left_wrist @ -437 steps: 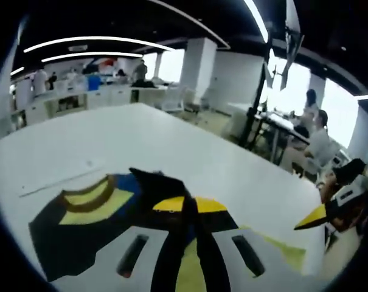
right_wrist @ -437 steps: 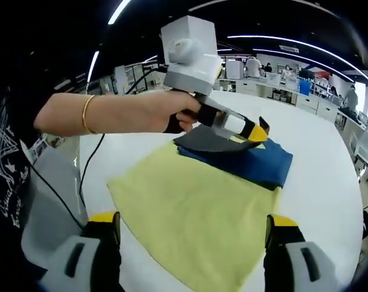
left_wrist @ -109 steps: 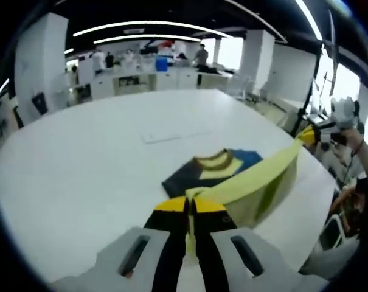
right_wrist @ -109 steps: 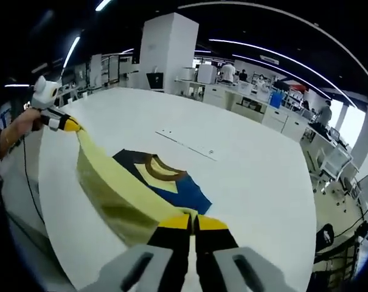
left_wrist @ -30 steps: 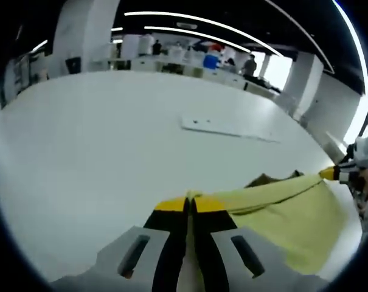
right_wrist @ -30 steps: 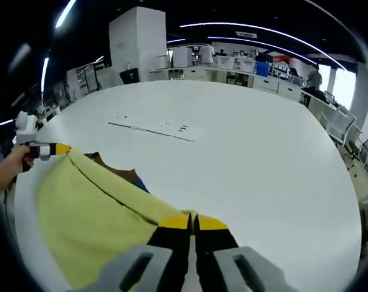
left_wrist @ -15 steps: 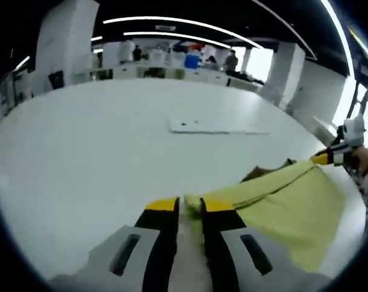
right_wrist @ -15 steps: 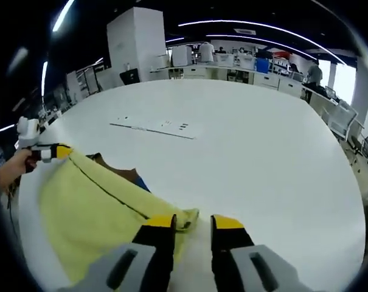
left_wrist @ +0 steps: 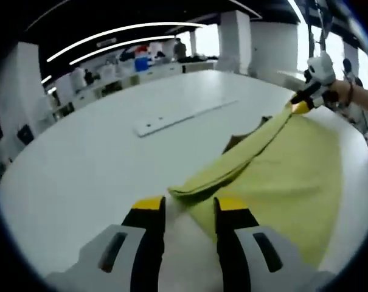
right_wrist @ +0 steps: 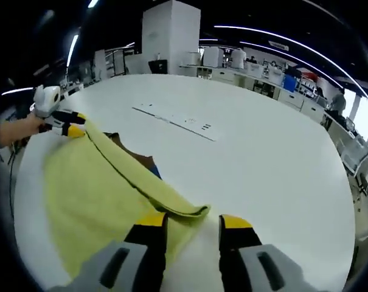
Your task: Fold the garment on the visible template until the final outline fits inside the template.
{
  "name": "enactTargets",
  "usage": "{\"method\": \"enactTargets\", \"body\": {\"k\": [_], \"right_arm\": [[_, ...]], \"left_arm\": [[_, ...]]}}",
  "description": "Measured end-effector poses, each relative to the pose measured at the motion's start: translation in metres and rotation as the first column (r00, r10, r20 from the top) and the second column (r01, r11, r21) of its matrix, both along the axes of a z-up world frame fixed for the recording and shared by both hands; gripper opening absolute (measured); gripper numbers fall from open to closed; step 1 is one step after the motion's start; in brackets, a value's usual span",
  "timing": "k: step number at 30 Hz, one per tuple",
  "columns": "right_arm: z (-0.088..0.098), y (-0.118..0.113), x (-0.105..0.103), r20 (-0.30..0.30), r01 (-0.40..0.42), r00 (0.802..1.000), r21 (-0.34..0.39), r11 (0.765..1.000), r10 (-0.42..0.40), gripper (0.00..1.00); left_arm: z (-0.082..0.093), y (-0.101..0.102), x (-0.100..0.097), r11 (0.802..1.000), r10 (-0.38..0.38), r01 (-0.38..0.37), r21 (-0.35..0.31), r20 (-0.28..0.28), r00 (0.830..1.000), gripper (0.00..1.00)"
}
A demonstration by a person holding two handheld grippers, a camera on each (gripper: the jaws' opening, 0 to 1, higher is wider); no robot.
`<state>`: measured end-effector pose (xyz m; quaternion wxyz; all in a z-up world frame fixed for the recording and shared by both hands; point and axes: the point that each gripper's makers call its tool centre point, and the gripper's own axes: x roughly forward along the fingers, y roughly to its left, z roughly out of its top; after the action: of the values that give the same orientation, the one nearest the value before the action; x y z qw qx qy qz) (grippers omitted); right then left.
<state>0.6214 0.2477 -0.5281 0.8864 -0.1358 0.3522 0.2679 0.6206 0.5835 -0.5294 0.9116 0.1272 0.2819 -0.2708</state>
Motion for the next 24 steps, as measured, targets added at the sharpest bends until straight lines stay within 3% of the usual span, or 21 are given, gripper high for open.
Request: {"method": "enactTargets", "body": {"k": [7, 9, 11, 14, 18, 24], "right_arm": [[0.004, -0.005, 0.021, 0.037, 0.114, 0.992, 0.081, 0.99, -0.117, 0.27], [0.005, -0.006, 0.029, 0.029, 0.168, 0.984, 0.138, 0.976, -0.173, 0.27], [0.003, -0.008, 0.033, 0.007, 0.21, 0.977, 0.175, 0.962, -0.214, 0.27], [-0.005, -0.014, 0.045, 0.005, 0.225, 0.973, 0.169, 0.96, -0.229, 0.28], [-0.008, -0.014, 0.038, -0.016, 0.246, 0.969, 0.172, 0.954, -0.246, 0.29], [-0.001, -0.009, 0.033, -0.019, 0.255, 0.966, 0.188, 0.948, -0.256, 0.35]], "left_arm": [[-0.002, -0.001, 0.025, 0.991, 0.116, -0.116, -0.071, -0.005, 0.993, 0.24], [-0.003, 0.001, 0.031, 0.99, 0.13, -0.129, -0.064, 0.008, 0.991, 0.23], [-0.002, 0.002, 0.038, 0.978, 0.181, -0.179, -0.11, 0.008, 0.984, 0.22], [-0.002, 0.006, 0.037, 0.971, 0.217, -0.215, -0.103, 0.006, 0.976, 0.22], [0.002, 0.01, 0.042, 0.967, 0.241, -0.238, -0.094, 0.025, 0.97, 0.26], [0.015, 0.014, 0.043, 0.953, 0.271, -0.264, -0.151, 0.026, 0.962, 0.31]]}}
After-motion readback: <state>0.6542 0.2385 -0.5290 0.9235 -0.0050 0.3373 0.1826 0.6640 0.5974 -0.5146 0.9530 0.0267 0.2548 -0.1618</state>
